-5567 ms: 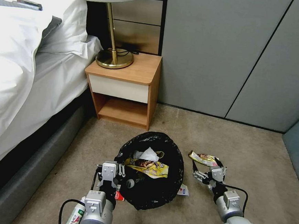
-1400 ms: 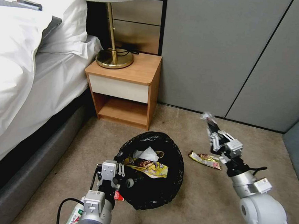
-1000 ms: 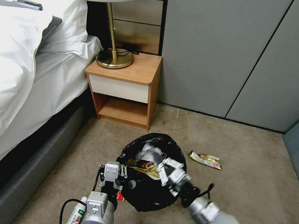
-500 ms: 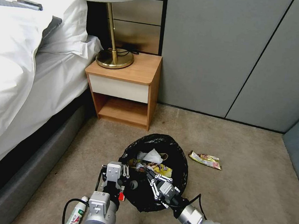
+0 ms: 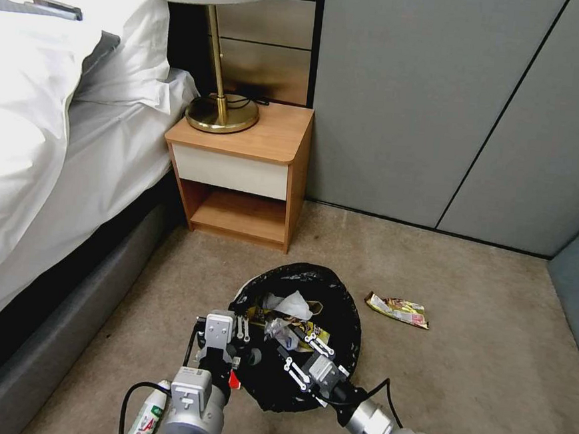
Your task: Pick up the trash bin, then pick up the garbage from the floor and place it into the trash bin.
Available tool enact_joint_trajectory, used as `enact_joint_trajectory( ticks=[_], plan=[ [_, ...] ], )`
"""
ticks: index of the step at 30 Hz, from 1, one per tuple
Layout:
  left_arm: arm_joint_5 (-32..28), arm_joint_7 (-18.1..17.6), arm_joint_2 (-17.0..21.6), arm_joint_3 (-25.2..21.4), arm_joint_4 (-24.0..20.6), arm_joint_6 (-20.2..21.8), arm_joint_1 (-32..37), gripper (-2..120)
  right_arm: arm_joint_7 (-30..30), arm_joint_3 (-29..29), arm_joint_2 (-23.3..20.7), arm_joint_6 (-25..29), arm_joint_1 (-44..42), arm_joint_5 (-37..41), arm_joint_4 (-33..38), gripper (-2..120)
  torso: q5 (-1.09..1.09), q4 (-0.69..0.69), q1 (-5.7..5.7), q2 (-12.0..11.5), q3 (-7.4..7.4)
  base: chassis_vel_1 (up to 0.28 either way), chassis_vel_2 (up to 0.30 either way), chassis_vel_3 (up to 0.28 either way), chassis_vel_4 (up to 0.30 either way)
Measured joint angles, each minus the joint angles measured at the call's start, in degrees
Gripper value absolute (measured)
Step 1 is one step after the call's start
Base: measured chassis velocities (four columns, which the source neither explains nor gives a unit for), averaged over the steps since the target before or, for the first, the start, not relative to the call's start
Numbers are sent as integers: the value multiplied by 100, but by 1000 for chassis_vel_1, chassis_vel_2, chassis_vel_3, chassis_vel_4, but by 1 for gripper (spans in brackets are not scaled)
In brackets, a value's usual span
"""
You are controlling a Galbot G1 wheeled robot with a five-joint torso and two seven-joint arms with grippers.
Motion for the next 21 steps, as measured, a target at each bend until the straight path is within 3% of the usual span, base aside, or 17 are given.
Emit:
enact_joint_trajectory(
  ticks=[11,17,21],
  plan=[
    [-10,3,5,0,-22,3,4,1,-21,90,-27,29,-98,-14,142,96,0,0,0,0,0,0,0,0,0],
    [-18,2,6,-6,-18,2,7,1,-15,193,-27,82,-189,-7,437,100,0,0,0,0,0,0,0,0,0],
    [-17,-2,16,-14,48,2,8,1,220,388,5,117,-373,141,1162,100,-1,0,0,0,0,0,0,0,0]
  ],
)
